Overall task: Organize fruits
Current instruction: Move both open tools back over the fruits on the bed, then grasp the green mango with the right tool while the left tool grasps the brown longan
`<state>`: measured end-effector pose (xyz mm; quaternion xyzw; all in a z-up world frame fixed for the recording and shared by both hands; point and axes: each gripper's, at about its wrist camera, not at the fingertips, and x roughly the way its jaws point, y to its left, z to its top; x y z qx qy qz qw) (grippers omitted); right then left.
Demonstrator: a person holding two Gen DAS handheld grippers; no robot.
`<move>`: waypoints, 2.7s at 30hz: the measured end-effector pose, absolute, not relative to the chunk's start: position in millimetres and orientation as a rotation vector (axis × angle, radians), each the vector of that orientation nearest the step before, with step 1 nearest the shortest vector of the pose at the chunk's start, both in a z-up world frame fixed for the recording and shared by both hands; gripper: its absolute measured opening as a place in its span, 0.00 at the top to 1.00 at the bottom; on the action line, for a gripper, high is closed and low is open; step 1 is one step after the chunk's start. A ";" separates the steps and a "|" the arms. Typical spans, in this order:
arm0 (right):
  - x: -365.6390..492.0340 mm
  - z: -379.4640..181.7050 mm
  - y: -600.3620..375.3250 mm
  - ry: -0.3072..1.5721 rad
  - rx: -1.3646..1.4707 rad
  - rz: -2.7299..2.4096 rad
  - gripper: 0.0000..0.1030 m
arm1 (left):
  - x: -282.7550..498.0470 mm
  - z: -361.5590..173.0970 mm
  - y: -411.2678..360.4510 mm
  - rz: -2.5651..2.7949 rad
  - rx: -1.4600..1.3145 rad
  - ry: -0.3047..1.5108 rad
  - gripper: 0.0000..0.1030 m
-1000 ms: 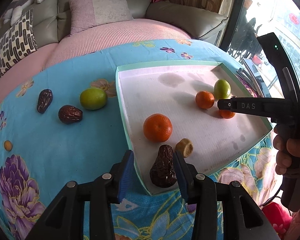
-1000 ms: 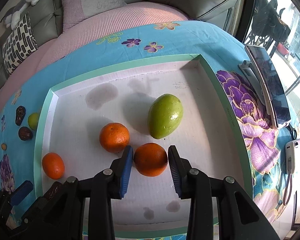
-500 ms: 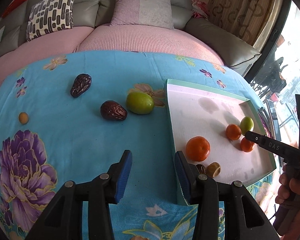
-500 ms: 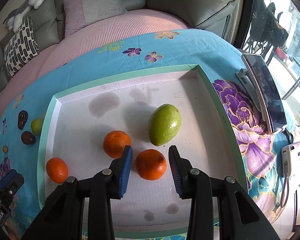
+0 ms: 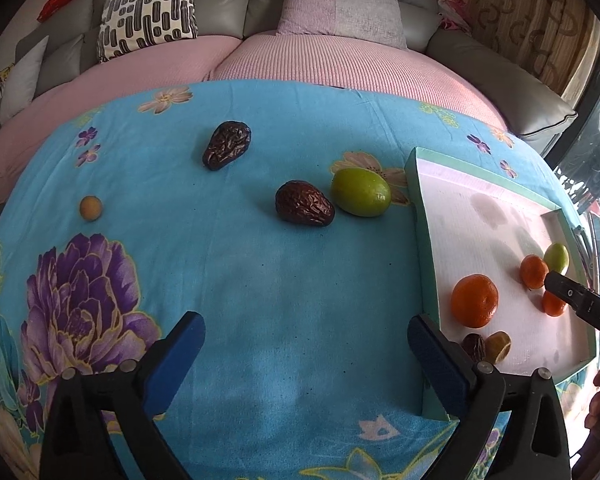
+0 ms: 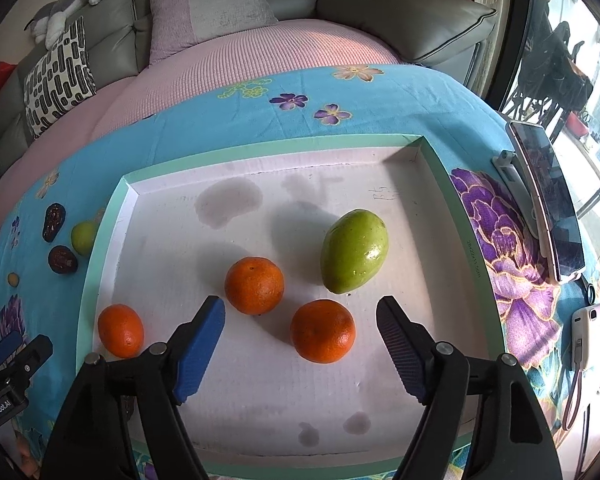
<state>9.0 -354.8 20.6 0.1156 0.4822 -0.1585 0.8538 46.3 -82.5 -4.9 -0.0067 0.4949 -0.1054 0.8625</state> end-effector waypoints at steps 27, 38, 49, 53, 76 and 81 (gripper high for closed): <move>11.6 33.8 -329.7 0.873 0.172 -0.229 0.08 | 63.0 -1.9 -54.2 -0.155 -0.063 1.007 0.00; 16.4 35.0 -306.1 0.841 0.135 -0.114 0.08 | 84.7 9.0 -7.1 -0.037 -0.121 0.939 0.00; 20.1 38.6 -281.5 0.826 0.140 -0.019 0.08 | 109.4 17.2 28.1 0.036 -0.132 0.885 0.00; 21.4 44.2 -270.9 0.789 0.122 0.007 0.08 | 120.1 20.3 43.5 0.068 -0.139 0.860 0.00; 122.7 63.6 -209.3 0.815 -0.001 0.093 0.34 | 156.4 4.2 121.5 0.106 -0.277 0.916 0.01; 143.1 50.7 -198.3 0.870 -0.007 0.111 0.42 | 158.0 -4.6 124.2 0.096 -0.306 0.948 0.06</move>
